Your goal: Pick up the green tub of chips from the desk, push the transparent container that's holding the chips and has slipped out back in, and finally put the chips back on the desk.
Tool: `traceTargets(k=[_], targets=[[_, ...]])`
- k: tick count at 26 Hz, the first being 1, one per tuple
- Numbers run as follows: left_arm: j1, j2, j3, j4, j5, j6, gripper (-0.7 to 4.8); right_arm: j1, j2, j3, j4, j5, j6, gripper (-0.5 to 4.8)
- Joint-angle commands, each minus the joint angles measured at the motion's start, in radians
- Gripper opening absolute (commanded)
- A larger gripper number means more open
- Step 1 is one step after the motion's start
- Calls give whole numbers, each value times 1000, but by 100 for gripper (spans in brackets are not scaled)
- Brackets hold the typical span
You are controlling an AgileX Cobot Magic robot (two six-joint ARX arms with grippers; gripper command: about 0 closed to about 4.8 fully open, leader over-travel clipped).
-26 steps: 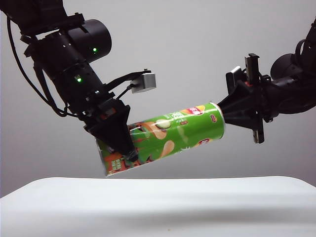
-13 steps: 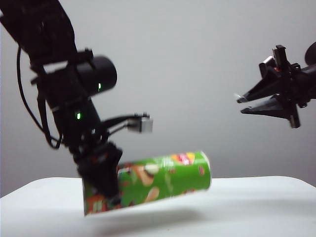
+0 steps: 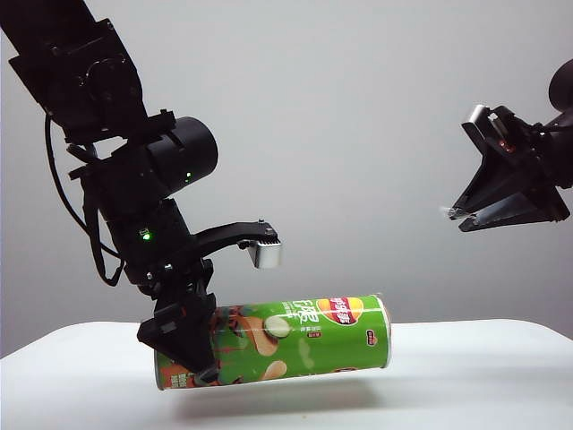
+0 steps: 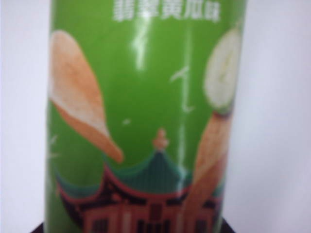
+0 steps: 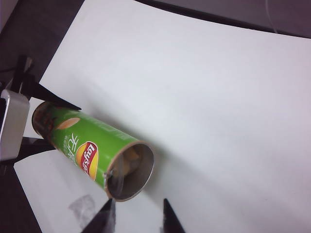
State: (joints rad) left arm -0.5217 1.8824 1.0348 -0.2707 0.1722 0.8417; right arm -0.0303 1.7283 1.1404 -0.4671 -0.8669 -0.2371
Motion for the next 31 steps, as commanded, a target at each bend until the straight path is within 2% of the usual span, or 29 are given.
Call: traceTargets(k=[1, 3, 19, 21, 23, 25, 28, 31], targets=[[-1, 1, 3, 13, 13, 58, 290, 5, -5, 3, 1, -8, -6, 122], [1, 13, 4, 23, 11, 79, 290, 10, -5, 3, 0, -9, -6, 122], [36, 58, 4, 5, 48, 64, 292, 12, -5, 3, -6, -38, -5, 122], [36, 58, 5, 3, 49, 63, 326, 12, -5, 3, -8, -55, -5, 122], [35, 58, 6, 12, 37, 41, 408, 12, -5, 3, -7, -56, -3, 124], [34, 58, 13, 23, -5, -23, 479, 12, -5, 3, -8, -55, 3, 139], [34, 51, 41, 9, -42, -99, 479, 12, -5, 3, -14, -47, 3, 140], [27, 15, 92, -55, -39, -168, 479, 15, -5, 3, -36, -36, 1, 135]])
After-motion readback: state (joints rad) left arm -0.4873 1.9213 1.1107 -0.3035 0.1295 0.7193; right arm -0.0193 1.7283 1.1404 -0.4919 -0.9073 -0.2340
